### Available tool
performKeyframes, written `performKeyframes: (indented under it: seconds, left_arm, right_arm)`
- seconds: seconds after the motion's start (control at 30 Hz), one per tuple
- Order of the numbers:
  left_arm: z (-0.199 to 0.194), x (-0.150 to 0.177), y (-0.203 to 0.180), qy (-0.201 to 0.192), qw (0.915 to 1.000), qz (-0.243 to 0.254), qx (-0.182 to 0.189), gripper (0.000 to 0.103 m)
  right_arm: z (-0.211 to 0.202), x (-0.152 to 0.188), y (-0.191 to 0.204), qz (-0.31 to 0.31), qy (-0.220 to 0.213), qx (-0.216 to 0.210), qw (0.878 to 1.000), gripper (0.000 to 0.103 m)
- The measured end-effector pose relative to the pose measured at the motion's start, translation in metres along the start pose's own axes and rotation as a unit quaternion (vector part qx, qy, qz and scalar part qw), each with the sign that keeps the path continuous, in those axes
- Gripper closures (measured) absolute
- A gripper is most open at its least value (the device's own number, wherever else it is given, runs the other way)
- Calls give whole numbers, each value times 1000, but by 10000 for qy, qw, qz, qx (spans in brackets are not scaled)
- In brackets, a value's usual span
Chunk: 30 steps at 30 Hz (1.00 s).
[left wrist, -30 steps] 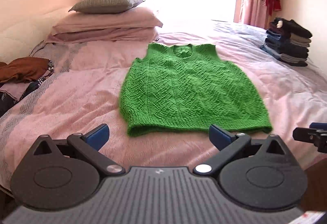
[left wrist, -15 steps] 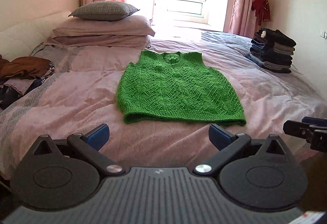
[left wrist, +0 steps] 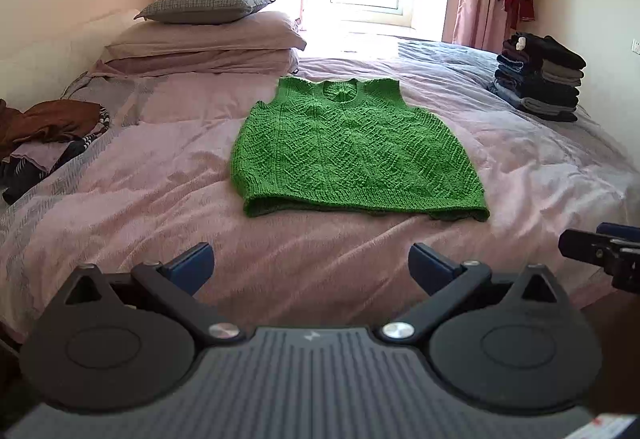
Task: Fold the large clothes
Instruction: 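Open both grippers and withdraw them from the flattened vest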
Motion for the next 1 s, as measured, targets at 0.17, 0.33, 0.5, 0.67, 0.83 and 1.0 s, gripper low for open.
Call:
performKeyframes:
  seconds: [0.17, 0.33, 0.5, 0.67, 0.83, 1.0]
  left_arm:
    - [15, 0, -2, 169, 9999, -15, -2, 1]
    - [32, 1, -3, 365, 9993, 9, 13, 1]
    - [49, 3, 1, 552, 9985, -23, -40, 1]
    - [63, 9, 6, 748, 9971, -48, -99, 1]
    - [77, 16, 12, 946, 9953, -118, -148, 1]
    - [89, 18, 23, 1045, 9940, -274, -190, 1]
  right_arm:
    - [14, 1, -7, 87, 160, 47, 9998, 40]
    - [32, 1, -12, 118, 340, 96, 9993, 40]
    - [51, 4, -16, 143, 533, 88, 9984, 40]
    - [71, 8, -20, 197, 722, 88, 9972, 40]
    - [95, 12, -23, 134, 986, 109, 9950, 40]
    - [118, 9, -20, -44, 1135, 118, 9935, 40]
Point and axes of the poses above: each gripper's, at about its wrist camera, not at the fingertips, and z roughly the way its jaws point, y to its left, x to its underside, the point moved 9 cm from there along z, roughly the way its jaws point, and after that the axes turned 4 degrees about z, right-handed, at the moved point
